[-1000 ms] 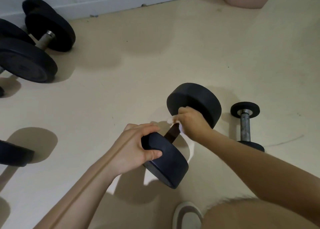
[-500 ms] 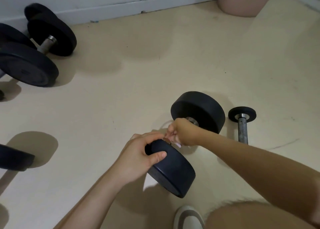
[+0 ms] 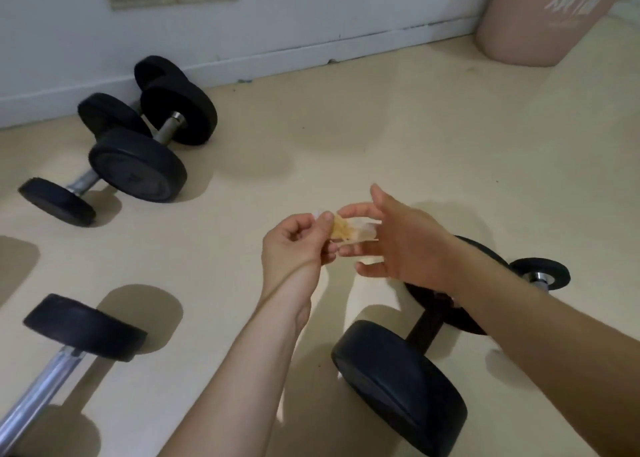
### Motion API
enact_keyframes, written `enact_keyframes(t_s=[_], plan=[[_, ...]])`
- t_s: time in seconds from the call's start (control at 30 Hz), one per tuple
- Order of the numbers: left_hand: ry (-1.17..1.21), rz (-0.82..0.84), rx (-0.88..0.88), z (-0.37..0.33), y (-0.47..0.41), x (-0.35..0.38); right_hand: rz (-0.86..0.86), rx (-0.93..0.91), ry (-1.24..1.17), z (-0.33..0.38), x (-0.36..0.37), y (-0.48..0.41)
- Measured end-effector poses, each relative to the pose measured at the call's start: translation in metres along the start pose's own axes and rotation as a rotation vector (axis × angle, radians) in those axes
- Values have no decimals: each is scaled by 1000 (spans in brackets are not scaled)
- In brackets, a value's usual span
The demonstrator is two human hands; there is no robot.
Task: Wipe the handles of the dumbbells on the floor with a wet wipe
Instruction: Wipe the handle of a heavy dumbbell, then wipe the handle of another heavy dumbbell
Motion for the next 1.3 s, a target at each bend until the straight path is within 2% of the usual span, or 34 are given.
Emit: enact_keyframes(t_s=[0.1,0.17,0.23,0.3,0.4,0.47,0.53,0.7,0.73,0.83,0.93,1.1,1.3], plan=[[76,-31,-96,-46,1,-14,-68,-113,473,56,38,15],[153,-21,-156,-82,9,-23,-189,-209,592,94,67,27],[234,-38,-208,-120,21,-38,-291,-241,476,121,90,40],[285,-45,-264,-159,37,-55,-380,-235,254,145,110,57],[189,65,-388,-221,70,-71,-413,-176,20,187,153,85],[79,199,-461,-266,94,-72,-384,-139,51,220,186,99],[8,294,-455,-311,109,-73,-371,-138,110,257,216,109],[-202,351,-305,-385,98,-86,-344,-187,208,331,263,104],[-247,322,-255,-395,90,-89,-313,-205,238,343,272,98],[-124,223,-154,-420,60,-86,-205,-200,342,372,293,72],[-16,-9,-107,-429,13,-94,-89,-202,418,401,306,29],[365,-272,-185,-405,-80,-112,120,-116,524,423,298,-88],[473,-519,-256,-374,-169,-123,392,145,635,410,284,-205]])
Point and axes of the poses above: each hand's wrist, its own y-axis away from the middle knuckle, its own x-axis out of the palm, z = x × y, the point moved 7 cm from there along -y, towards the middle knuckle, and after that the axes turned 1 degree about y, right-handed, at the moved point
